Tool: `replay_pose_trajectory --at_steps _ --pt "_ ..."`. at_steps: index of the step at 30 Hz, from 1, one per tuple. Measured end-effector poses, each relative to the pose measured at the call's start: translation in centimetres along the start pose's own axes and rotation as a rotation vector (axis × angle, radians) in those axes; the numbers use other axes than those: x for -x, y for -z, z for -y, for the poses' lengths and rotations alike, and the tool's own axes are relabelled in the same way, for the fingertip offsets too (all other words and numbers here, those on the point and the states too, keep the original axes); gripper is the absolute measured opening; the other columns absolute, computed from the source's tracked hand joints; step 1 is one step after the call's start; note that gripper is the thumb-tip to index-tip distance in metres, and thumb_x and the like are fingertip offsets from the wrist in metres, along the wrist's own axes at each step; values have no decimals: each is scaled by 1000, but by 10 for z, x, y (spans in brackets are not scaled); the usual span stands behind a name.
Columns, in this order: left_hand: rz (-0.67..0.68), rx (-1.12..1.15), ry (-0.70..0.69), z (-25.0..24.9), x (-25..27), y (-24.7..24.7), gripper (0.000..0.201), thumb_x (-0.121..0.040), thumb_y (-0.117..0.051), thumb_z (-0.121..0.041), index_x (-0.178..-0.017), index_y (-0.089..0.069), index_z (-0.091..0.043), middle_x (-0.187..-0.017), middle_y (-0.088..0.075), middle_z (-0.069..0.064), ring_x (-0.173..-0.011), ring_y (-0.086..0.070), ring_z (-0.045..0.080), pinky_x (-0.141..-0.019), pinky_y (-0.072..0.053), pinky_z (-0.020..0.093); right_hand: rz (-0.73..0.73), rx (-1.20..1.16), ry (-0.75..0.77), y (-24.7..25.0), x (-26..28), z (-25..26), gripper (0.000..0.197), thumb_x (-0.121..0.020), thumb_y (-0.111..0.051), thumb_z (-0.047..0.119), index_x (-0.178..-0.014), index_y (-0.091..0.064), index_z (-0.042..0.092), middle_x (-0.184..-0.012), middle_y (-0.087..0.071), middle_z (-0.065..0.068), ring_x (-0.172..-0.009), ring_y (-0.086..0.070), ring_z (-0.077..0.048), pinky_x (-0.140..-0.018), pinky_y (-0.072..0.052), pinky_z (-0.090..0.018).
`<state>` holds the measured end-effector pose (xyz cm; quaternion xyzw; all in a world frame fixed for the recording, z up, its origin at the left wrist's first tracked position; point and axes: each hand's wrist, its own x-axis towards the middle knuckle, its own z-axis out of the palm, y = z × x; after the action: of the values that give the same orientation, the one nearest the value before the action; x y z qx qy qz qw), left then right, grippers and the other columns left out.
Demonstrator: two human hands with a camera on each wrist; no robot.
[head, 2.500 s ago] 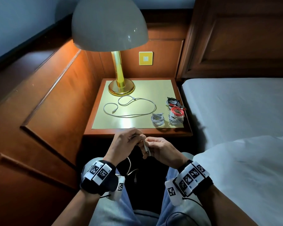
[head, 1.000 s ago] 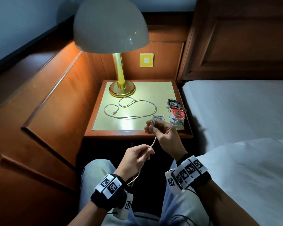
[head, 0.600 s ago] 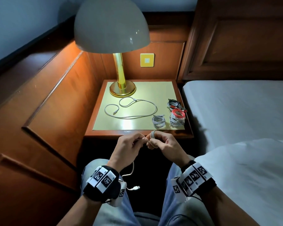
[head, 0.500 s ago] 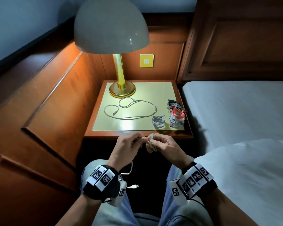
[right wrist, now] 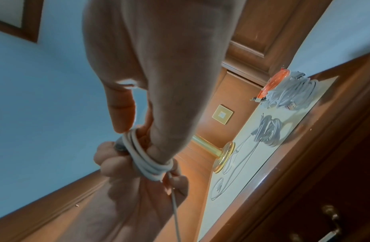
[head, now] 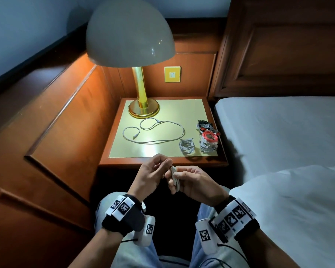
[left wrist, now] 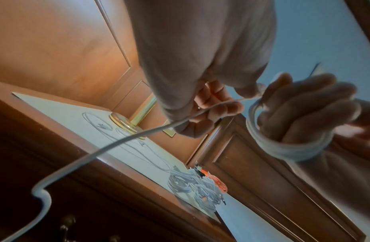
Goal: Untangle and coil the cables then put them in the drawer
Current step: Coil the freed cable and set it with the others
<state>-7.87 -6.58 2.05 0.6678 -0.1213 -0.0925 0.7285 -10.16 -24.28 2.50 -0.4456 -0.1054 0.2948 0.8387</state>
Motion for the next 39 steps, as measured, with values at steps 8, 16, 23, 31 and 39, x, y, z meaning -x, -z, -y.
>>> replay_pose_trajectory --at_steps 8,16,23,31,39 --pt "-63 -41 -3 19 8 -13 28 -98 -59 -39 -79 -73 -23 -60 -54 -8 -52 -45 5 -55 -40 19 -68 -162 171 -9 -6 12 24 -100 -49 5 -114 -64 -9 -92 -67 -19 -78 -66 -25 -77 -57 -32" --pt "51 -426 -79 27 23 -15 22 -100 -58 -35 -84 -66 -23 -62 -54 -9 -58 -47 5 -58 -39 21 -456 460 462 -2 -22 25 17 -102 -54 3 -110 -68 -3 -96 -72 -21 -89 -70 -23 -87 -57 -30" --pt "-29 -651 -234 28 21 -10 9 -98 -64 -17 -91 -69 -17 -72 -63 -14 -65 -58 -1 -65 -42 12 -426 1123 460 19 -16 6 9 -98 -58 8 -96 -65 13 -90 -68 3 -88 -66 -9 -81 -51 -23" --pt "-32 -687 -377 14 5 4 12 -96 -63 -20 -90 -65 -10 -76 -62 -12 -67 -54 0 -67 -45 16 -281 663 146 19 -3 -4 25 -104 -49 3 -84 -64 5 -81 -62 -1 -79 -60 -14 -78 -49 -25" --pt "-66 -597 -299 4 -1 10 12 -91 -74 -17 -85 -66 -11 -68 -58 -10 -62 -49 2 -64 -41 14 -167 194 -24 13 -2 -11 25 -100 -48 12 -103 -64 -6 -83 -58 -13 -77 -55 -21 -74 -48 -30"
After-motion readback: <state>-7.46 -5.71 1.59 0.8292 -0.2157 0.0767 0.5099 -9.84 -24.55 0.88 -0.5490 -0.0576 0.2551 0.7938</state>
